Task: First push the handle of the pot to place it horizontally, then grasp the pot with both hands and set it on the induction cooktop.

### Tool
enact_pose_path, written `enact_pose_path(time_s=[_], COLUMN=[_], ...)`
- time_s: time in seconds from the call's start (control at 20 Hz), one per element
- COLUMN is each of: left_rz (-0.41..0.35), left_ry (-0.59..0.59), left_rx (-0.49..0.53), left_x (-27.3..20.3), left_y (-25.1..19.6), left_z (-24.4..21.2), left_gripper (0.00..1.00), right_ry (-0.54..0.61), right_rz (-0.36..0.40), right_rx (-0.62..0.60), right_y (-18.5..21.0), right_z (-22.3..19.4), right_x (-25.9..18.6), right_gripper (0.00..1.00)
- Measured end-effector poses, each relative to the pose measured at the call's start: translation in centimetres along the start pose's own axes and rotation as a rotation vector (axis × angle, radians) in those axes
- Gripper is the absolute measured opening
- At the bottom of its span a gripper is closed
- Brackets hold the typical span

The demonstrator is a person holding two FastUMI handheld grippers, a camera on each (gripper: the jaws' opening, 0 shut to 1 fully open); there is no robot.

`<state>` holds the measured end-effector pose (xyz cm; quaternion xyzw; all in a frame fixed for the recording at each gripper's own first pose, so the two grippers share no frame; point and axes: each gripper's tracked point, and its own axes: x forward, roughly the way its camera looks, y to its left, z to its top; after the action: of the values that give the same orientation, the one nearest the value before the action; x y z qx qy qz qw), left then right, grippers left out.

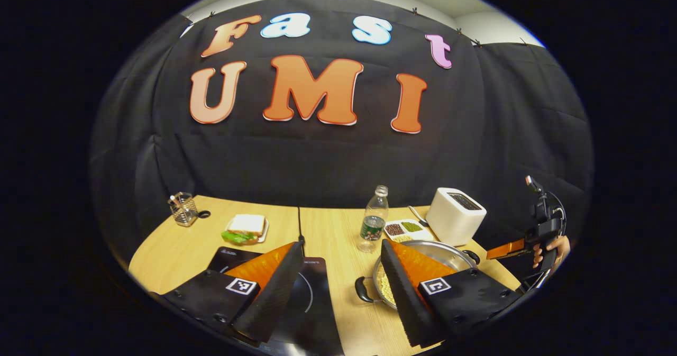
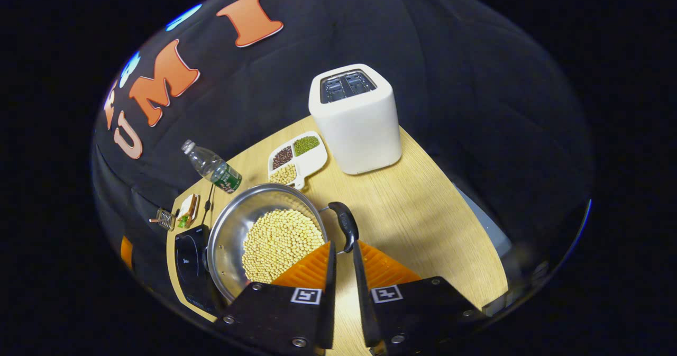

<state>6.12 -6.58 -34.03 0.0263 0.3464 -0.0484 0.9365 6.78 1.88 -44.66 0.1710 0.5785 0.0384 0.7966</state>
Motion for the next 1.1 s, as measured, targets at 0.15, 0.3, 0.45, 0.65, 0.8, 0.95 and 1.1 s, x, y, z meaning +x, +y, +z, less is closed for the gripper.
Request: enact_pose_path(time_s=[0.15,0.3,0.45,0.65,0.8,0.95,1.1], left_rz=[-0.06,-0.081,-0.07,-0.046,-0.011,-0.001,-0.027], left_ry=[0.117,0.215,0.317,0.412,0.438,0.473,0.488], left_rx=[0.001,0.005,0.012,-0.004,0.018,0.032,0.004], left_x=[1.9,4.4,6.6,8.6,10.0,11.1,11.9], left_y=[-2.5,-4.3,-5.1,-5.2,-4.6,-4.2,-5.3], left_z=[-3.2,-6.1,-9.5,-13.0,-14.6,-16.7,-18.1], left_gripper=[0.97,0.97,0.98,0.98,0.98,0.98,0.97], right_ry=[-0.018,-0.044,-0.03,-0.036,-0.017,-0.033,-0.037], right_rz=[-0.003,-0.063,-0.065,-0.094,-0.113,-0.137,-0.159], right_rx=[-0.058,-0.098,-0.135,-0.163,-0.191,-0.254,-0.309], right_y=[1.1,1.0,1.5,1.0,0.6,0.4,0.4], right_z=[0.3,0.7,0.1,0.4,-0.1,-0.1,-0.4], right_x=[0.0,1.1,1.7,2.6,3.6,4.3,5.6], right_gripper=[0.42,0.65,0.71,0.75,0.79,0.84,0.87])
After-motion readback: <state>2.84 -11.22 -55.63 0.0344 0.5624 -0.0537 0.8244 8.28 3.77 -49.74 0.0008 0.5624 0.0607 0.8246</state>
